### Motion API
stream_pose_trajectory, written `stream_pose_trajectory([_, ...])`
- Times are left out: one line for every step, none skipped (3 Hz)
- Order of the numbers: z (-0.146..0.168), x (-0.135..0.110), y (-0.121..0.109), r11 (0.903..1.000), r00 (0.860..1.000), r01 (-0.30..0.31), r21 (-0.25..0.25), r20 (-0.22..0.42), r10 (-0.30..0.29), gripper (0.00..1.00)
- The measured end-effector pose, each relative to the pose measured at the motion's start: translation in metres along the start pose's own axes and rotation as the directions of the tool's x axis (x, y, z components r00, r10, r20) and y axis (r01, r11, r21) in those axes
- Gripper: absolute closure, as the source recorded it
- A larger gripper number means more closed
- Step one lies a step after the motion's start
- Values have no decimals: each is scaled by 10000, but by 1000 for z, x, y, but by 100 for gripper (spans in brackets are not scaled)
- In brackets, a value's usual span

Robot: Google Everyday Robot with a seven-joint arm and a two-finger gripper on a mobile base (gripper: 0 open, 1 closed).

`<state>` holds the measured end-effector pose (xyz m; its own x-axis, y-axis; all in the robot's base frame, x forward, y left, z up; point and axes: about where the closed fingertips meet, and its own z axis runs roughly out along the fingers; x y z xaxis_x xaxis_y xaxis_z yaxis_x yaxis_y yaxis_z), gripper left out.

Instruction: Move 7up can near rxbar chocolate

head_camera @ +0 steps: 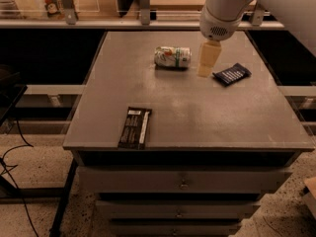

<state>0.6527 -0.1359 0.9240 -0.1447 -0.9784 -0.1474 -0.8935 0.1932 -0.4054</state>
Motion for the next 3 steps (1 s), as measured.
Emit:
stream_pose_trajectory([18,8,-28,9982,9987,-355,478,-342,371,0])
stream_pose_trajectory([38,9,-42,9959,9974,-396,815,-563,443,0])
stream_pose_trajectory([60,6,-52,9945,9965,-246,1014,-772,325,9])
